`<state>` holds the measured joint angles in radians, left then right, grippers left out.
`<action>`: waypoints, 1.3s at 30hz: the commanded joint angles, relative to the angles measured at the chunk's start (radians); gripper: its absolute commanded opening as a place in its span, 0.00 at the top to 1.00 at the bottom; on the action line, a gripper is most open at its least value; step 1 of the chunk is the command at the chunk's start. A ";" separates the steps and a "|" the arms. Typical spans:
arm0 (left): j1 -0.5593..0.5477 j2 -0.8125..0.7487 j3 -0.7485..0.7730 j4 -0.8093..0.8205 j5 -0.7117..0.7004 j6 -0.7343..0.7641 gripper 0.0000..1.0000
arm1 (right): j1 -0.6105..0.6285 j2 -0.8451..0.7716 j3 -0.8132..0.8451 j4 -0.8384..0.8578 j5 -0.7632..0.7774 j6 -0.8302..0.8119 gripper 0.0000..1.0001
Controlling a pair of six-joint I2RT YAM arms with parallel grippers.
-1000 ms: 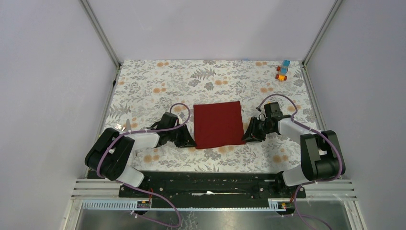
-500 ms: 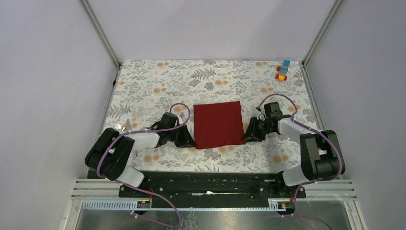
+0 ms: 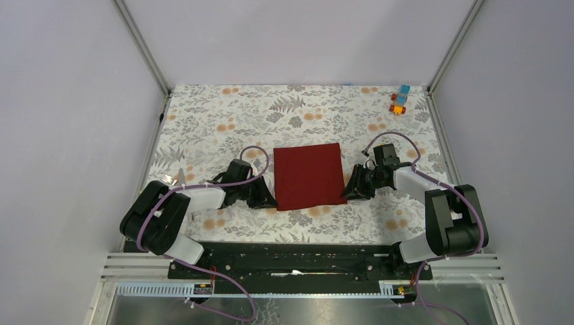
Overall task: Fold the napkin into a case and place the utensils inside
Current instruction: Smooth out the top corner of the square-folded napkin at the center of the board.
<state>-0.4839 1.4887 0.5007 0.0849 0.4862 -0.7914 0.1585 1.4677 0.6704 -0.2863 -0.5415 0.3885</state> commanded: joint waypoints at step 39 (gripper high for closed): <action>-0.007 0.021 -0.020 -0.002 -0.031 0.016 0.83 | -0.004 0.009 -0.024 0.036 -0.017 0.000 0.63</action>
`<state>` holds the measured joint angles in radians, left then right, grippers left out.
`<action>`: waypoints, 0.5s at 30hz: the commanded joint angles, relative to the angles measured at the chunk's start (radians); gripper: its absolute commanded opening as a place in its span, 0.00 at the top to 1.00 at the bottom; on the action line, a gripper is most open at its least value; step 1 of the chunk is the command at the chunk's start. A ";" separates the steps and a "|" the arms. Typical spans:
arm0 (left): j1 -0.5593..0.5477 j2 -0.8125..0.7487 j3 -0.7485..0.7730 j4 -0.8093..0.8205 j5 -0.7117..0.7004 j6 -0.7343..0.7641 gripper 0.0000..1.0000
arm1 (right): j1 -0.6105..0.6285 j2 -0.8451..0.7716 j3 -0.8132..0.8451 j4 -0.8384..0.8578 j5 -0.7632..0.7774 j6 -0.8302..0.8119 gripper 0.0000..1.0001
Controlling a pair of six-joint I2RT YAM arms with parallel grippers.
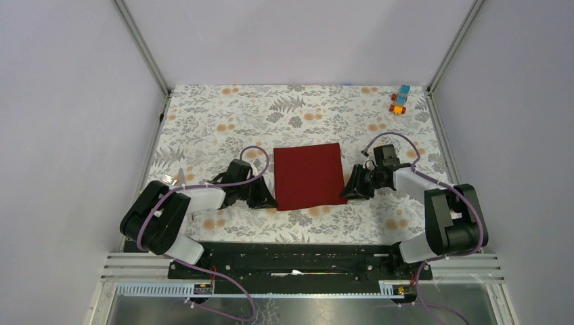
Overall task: Fold the napkin into a case and place the utensils inside
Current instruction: Smooth out the top corner of the square-folded napkin at the center of the board.
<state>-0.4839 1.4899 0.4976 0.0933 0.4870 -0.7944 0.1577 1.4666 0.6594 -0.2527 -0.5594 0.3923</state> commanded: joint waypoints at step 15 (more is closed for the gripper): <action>-0.007 -0.014 -0.021 -0.023 -0.026 0.007 0.73 | -0.001 -0.005 -0.012 0.017 -0.019 0.002 1.00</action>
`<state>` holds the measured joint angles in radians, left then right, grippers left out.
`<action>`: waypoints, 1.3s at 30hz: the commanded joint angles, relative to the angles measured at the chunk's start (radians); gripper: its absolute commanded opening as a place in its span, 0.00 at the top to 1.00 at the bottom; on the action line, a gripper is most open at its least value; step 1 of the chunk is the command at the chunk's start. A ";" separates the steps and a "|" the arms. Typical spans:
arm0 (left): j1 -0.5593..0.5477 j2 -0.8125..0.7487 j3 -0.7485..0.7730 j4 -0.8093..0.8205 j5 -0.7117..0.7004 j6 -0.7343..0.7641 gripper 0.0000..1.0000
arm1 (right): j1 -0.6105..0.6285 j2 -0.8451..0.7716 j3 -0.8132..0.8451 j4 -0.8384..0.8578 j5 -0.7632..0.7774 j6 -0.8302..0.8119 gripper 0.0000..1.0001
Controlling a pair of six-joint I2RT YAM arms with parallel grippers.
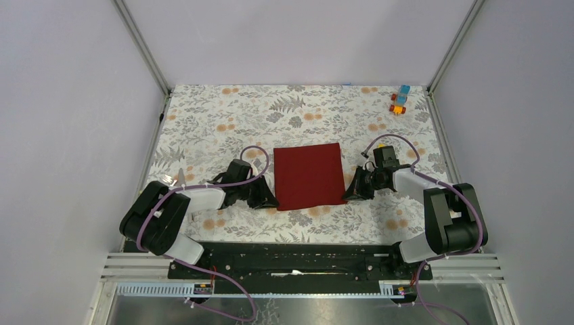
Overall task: Fold the napkin into a case and place the utensils inside
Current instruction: Smooth out the top corner of the square-folded napkin at the center of the board, then fold the top corner of the square-folded napkin at the center of the board.
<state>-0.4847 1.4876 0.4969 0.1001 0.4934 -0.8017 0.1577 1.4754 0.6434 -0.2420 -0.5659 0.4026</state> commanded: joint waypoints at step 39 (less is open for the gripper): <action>-0.006 0.063 -0.077 -0.031 -0.055 0.087 0.90 | 0.345 0.843 0.973 0.362 -0.110 0.382 1.00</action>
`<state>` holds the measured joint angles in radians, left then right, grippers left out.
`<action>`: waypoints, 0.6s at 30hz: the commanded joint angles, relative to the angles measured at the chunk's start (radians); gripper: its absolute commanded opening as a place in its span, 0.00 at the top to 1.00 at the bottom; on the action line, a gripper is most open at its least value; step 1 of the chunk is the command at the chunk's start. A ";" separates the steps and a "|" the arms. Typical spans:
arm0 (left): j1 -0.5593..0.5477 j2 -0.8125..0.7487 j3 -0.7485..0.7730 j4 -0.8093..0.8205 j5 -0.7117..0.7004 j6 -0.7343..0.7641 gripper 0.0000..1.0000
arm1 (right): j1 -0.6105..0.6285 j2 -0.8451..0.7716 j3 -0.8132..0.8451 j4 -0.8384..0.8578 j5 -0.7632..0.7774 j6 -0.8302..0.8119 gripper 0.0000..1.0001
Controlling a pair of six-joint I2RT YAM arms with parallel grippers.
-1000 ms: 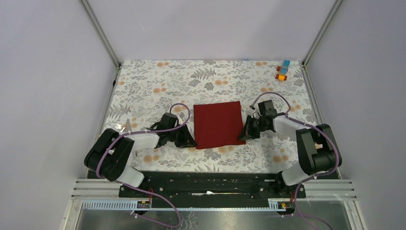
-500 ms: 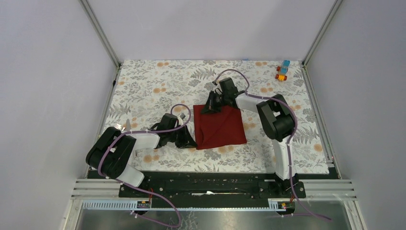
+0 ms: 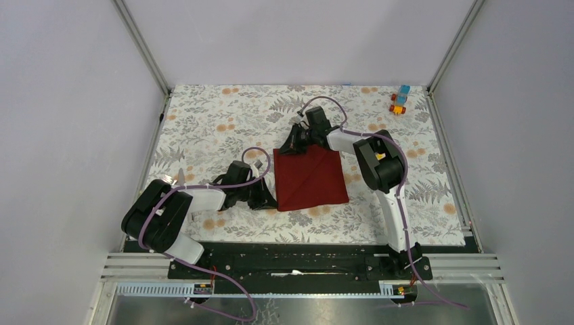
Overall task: Fold the napkin into a case and place the utensils inside
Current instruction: Fold the top corner of the square-folded napkin at the center of the board.
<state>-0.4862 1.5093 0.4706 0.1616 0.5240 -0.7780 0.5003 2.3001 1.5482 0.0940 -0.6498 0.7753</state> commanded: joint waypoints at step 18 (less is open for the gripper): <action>-0.005 0.026 -0.058 -0.093 -0.093 0.056 0.91 | 0.006 0.071 0.125 -0.011 -0.057 -0.010 0.81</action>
<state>-0.4862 1.5074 0.4618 0.1783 0.5243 -0.7784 0.5007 2.3596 1.6203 0.0875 -0.6769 0.7765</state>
